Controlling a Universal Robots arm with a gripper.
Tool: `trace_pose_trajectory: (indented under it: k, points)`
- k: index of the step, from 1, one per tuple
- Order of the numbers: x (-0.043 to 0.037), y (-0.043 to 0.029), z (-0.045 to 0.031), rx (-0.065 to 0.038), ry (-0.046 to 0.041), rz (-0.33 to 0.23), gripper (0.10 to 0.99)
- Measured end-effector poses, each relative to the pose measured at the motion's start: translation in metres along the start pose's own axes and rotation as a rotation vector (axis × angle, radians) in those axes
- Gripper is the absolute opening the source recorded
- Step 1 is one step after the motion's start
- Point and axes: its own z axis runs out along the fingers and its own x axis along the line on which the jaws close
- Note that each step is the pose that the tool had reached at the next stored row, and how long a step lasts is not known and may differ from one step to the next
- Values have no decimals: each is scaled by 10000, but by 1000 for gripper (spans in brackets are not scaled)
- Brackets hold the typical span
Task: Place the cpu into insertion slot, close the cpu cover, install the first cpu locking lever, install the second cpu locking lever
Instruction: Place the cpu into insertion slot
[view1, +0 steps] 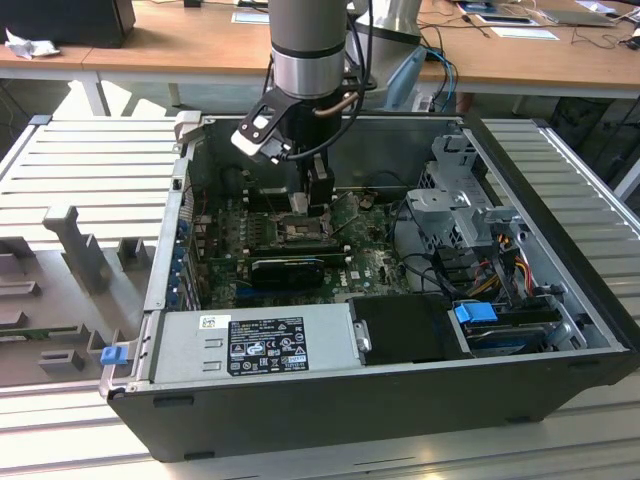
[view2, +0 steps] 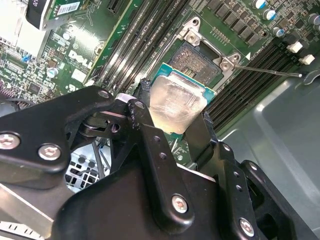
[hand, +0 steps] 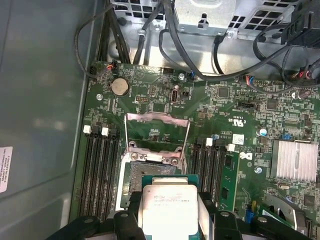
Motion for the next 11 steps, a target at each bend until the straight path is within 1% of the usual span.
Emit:
trace_pose_trajectory:
  k: [3, 6, 11]
  points:
    - [0, -1, 15, 0, 1, 22, 529]
    - [-1, -7, 89, -1, -9, 137, 529]
    - [-2, -12, 130, -3, -19, 257, 529]
